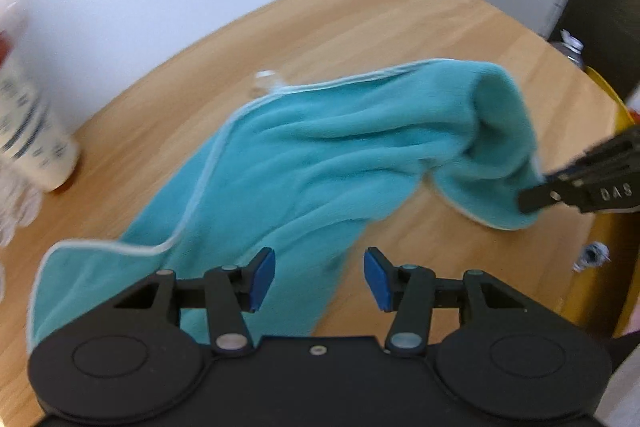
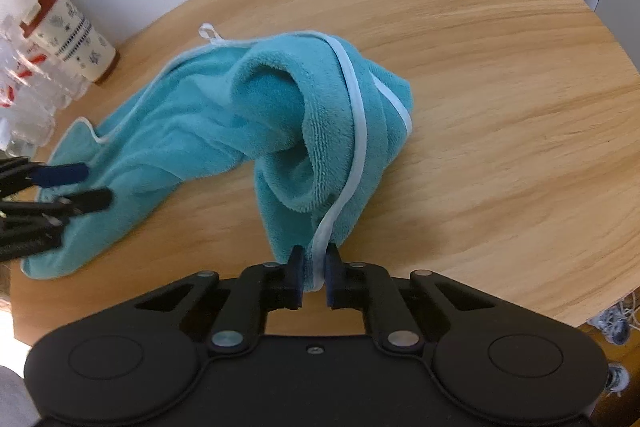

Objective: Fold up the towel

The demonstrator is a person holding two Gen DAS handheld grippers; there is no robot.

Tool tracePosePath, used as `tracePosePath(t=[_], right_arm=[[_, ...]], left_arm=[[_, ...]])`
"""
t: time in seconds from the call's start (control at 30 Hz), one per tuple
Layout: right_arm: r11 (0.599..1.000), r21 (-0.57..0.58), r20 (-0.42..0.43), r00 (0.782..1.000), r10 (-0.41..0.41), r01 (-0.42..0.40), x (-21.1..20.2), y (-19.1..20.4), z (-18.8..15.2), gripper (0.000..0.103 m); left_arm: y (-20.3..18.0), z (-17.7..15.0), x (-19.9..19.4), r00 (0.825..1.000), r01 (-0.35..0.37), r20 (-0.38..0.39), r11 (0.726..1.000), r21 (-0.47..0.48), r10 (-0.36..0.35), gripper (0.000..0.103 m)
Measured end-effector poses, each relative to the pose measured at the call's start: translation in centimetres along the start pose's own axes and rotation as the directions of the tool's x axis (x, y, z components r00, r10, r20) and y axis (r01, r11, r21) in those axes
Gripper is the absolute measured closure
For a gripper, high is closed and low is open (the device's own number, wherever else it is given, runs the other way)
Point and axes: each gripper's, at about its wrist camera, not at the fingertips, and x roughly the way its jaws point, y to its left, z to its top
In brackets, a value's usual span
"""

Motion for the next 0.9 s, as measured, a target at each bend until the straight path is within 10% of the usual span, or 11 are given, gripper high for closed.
tracePosePath(t=[0.33, 0.63, 0.73, 0.9], right_arm=[[0.991, 0.064, 0.020, 0.992, 0.121, -0.122, -2.5, -1.4, 4.3, 0.093], [0.981, 0.016, 0.010, 0.981, 0.192, -0.192, -3.7, -0.5, 9.0, 0.093], [0.978, -0.019, -0.001, 0.978, 0.207, -0.207, -3.9, -0.1, 10.0, 0.093], [0.980, -0.098, 0.015, 0.985, 0.174, -0.172, -4.4, 0.2, 12.4, 0.093]], left_arm=[[-5.1, 2.3, -0.3, 0.983, 0.166, 0.058, 0.976, 0.138, -0.175, 0.051], [-6.9, 3.9, -0.1, 0.975, 0.138, 0.158, 0.982, 0.128, -0.157, 0.051], [-6.7, 4.4, 0.1, 0.966, 0.157, 0.189, 0.982, 0.110, -0.175, 0.093], [-5.8, 5.6, 0.2, 0.959, 0.191, 0.208, 0.981, 0.024, -0.191, 0.096]])
